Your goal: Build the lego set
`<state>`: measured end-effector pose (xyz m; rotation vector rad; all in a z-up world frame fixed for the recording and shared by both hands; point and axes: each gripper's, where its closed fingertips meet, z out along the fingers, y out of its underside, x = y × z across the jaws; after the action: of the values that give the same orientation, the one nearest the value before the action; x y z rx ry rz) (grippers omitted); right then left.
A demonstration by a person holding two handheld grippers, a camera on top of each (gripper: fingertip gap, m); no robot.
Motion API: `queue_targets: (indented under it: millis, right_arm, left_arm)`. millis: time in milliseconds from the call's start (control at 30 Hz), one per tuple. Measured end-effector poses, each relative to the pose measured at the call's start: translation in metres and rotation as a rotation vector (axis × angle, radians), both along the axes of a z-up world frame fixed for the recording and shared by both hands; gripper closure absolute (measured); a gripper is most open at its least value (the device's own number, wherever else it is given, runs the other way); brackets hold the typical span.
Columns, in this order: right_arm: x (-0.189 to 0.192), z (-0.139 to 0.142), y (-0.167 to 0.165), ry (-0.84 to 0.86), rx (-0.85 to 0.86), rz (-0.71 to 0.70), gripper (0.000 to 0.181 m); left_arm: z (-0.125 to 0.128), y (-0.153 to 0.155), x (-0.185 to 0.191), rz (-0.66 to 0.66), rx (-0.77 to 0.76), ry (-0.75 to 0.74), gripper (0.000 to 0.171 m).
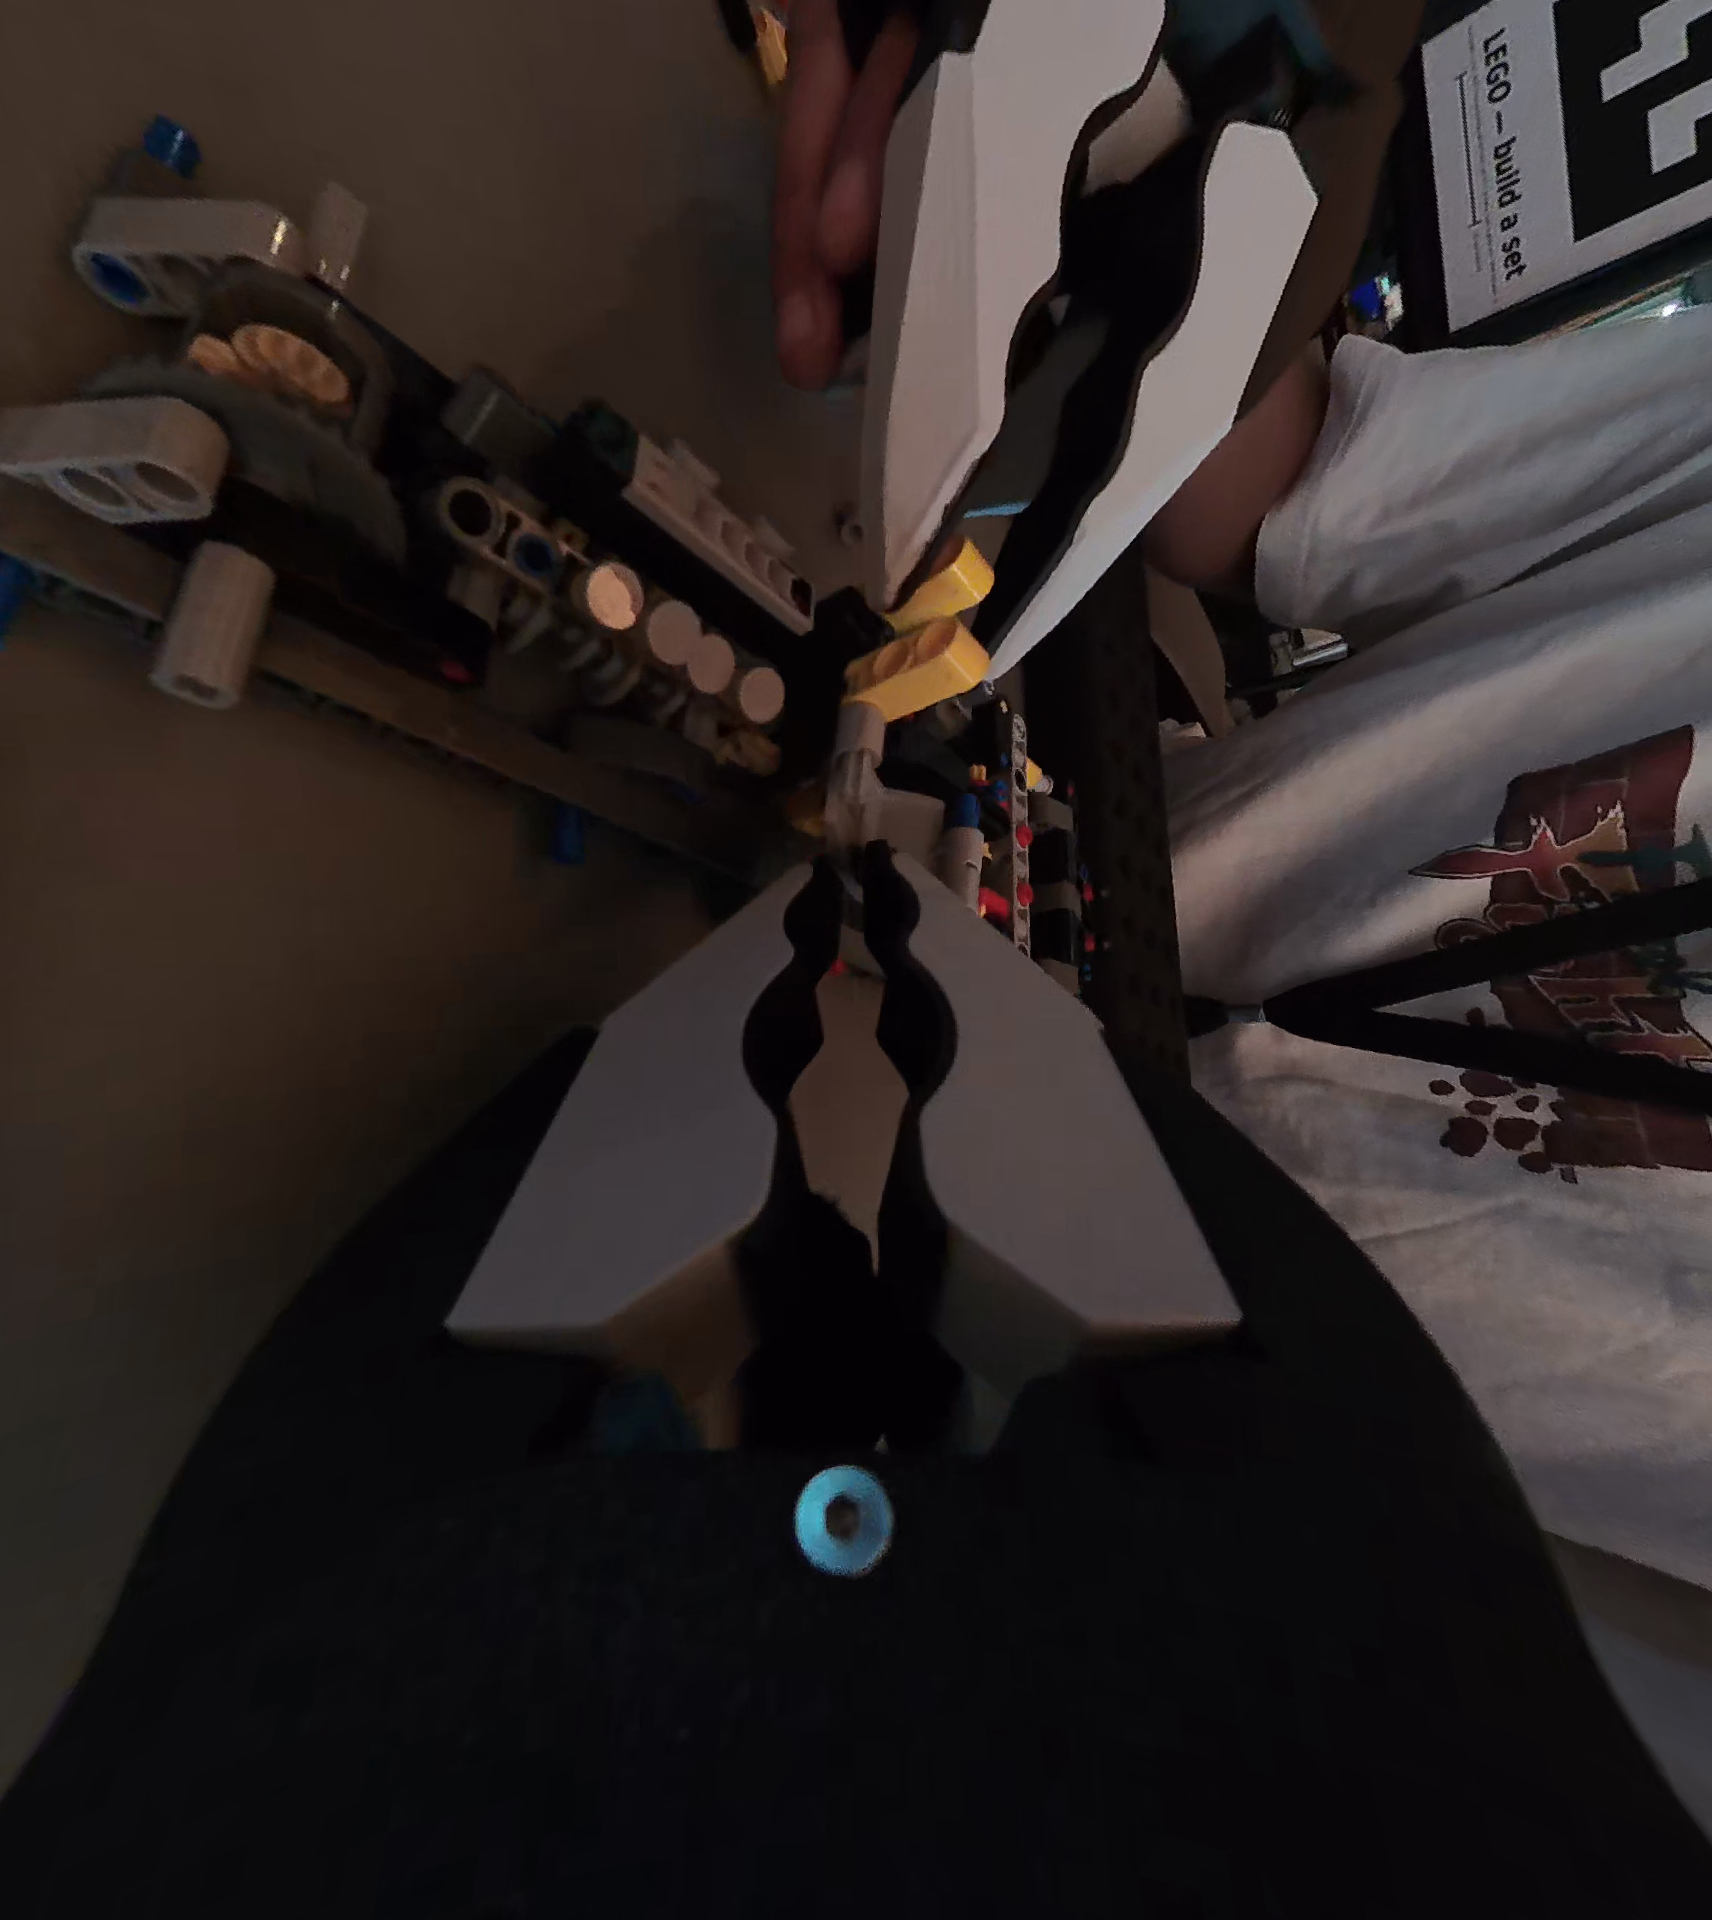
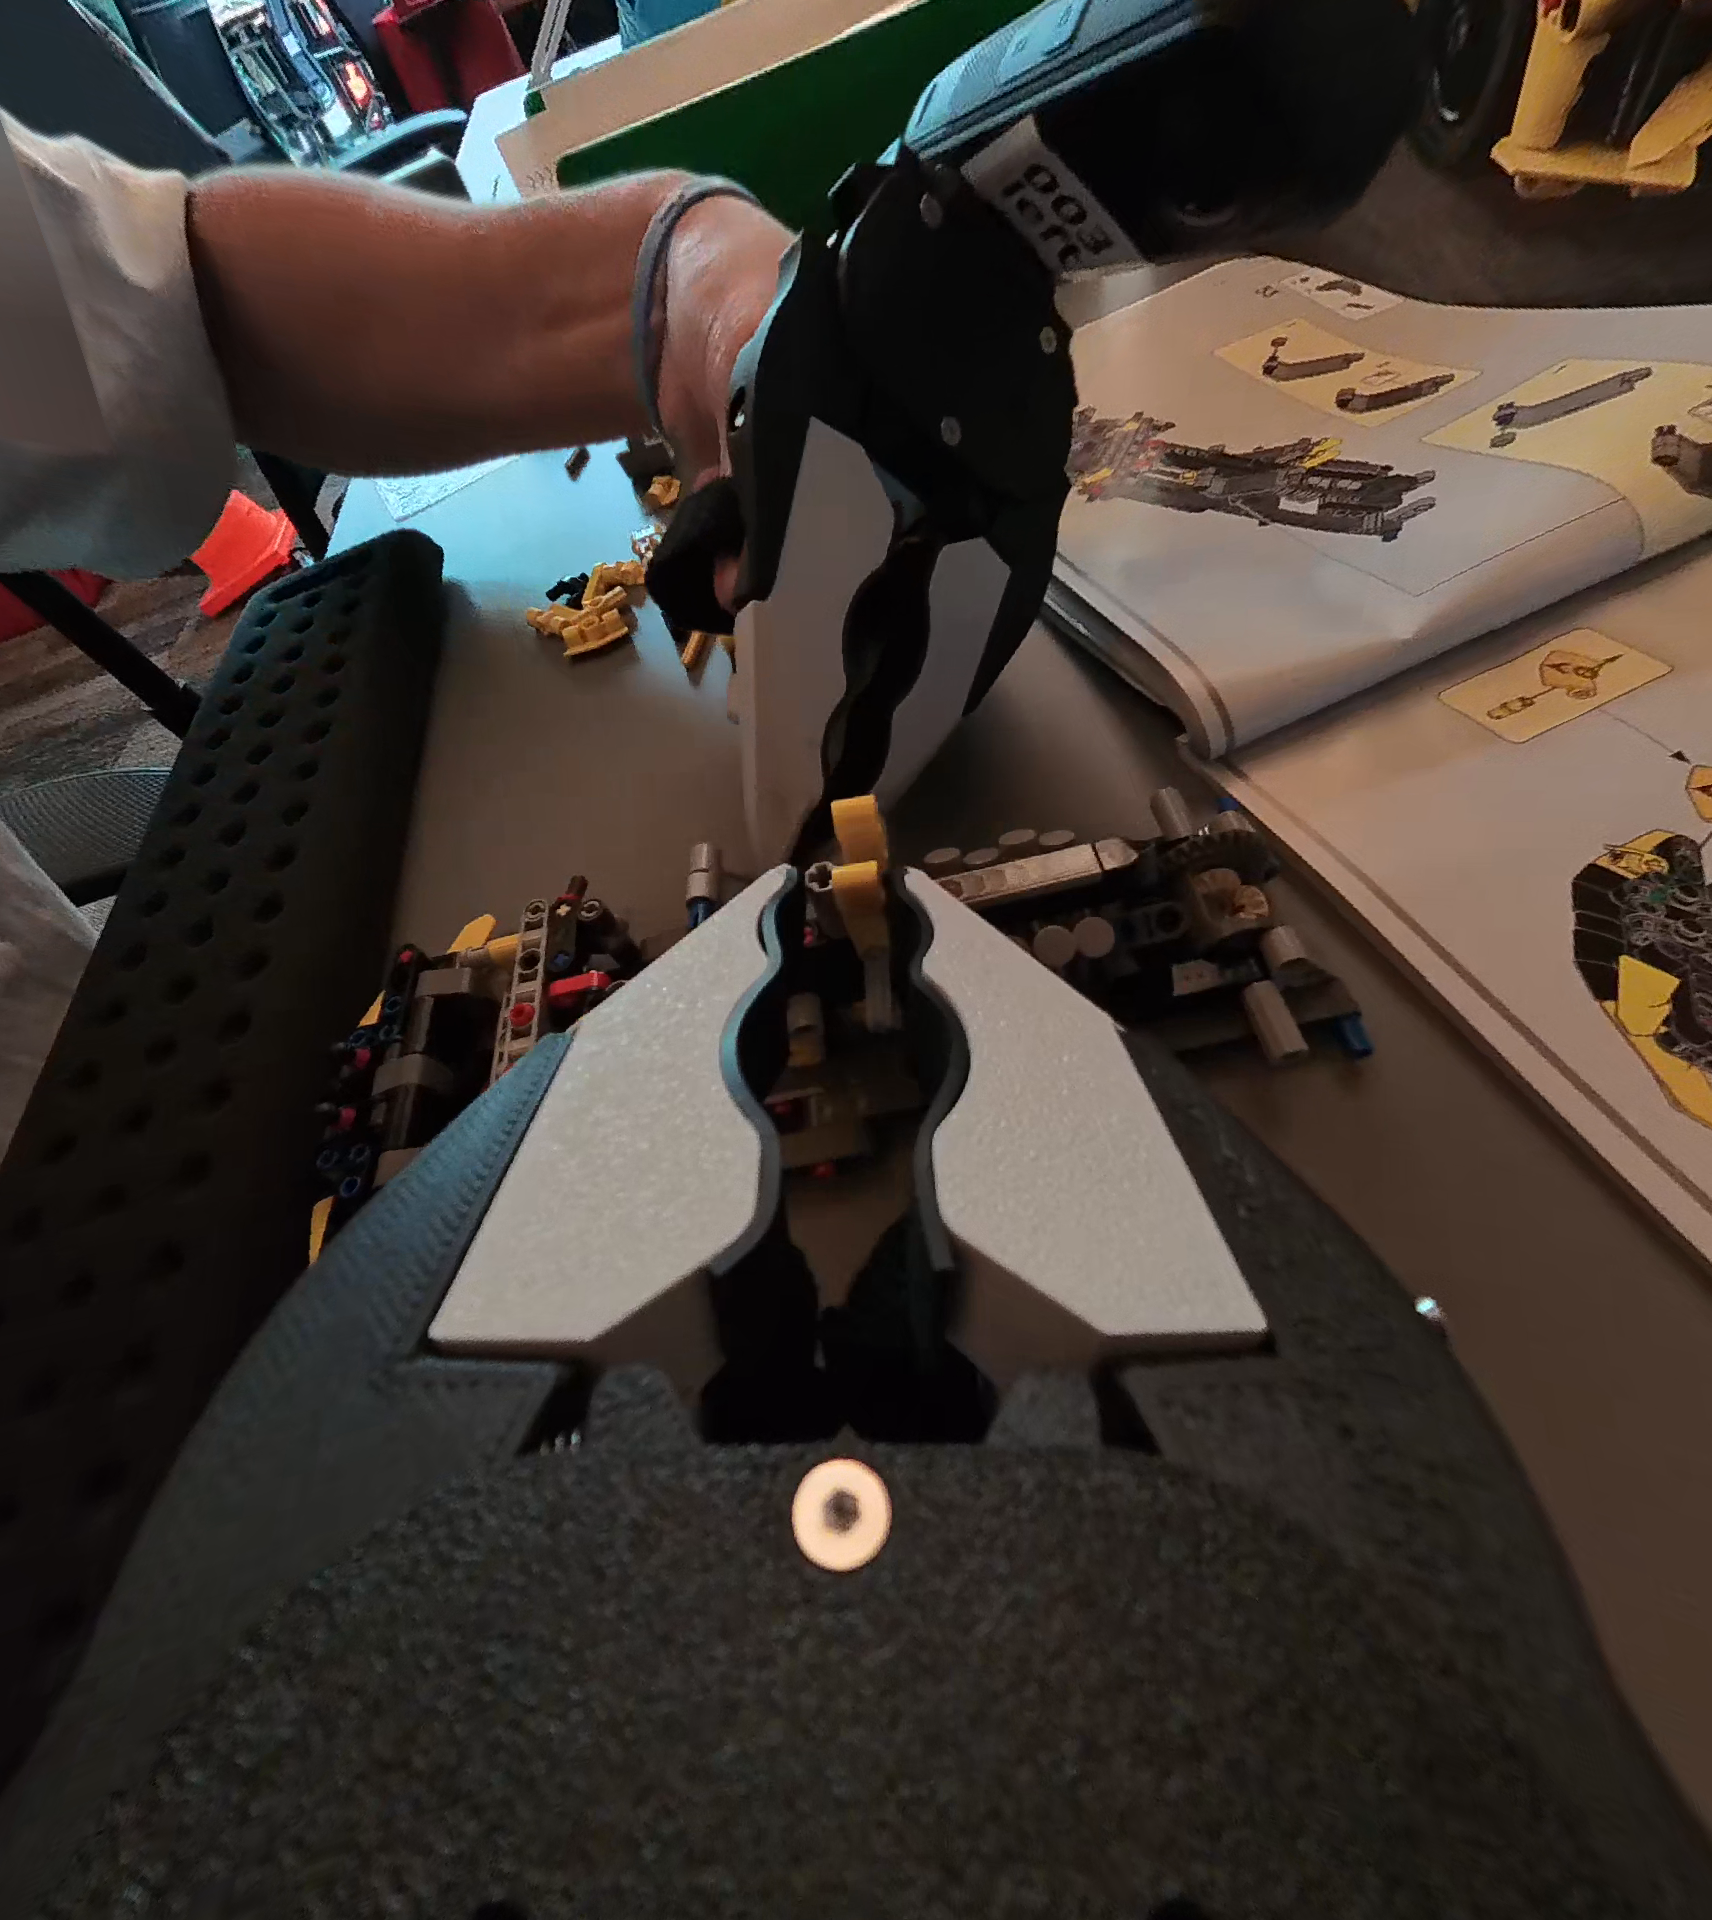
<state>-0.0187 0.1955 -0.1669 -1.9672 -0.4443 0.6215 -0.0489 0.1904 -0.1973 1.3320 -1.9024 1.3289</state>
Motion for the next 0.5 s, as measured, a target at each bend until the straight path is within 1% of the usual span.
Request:
queue_targets:
  millis: [100,233,500]
  right_arm:
    - [-0.0004,-0.0002,0.0003,0.009,-0.003,0.003,0.167]
    - [-0.0017,-0.0002,0.0005,0.011,0.004,0.01,0.166]
    - [-0.0014,-0.0005,0.0008,0.008,0.003,0.002,0.167]
  left_arm:
    - [0.0006,-0.0006,-0.0003,0.011,0.007,-0.016,0.171]
    - [0.0074,-0.001,-0.0049,0.019,-0.034,-0.013,0.169]
    - [0.0053,-0.0044,-0.0032,0.014,-0.034,-0.006,0.168]
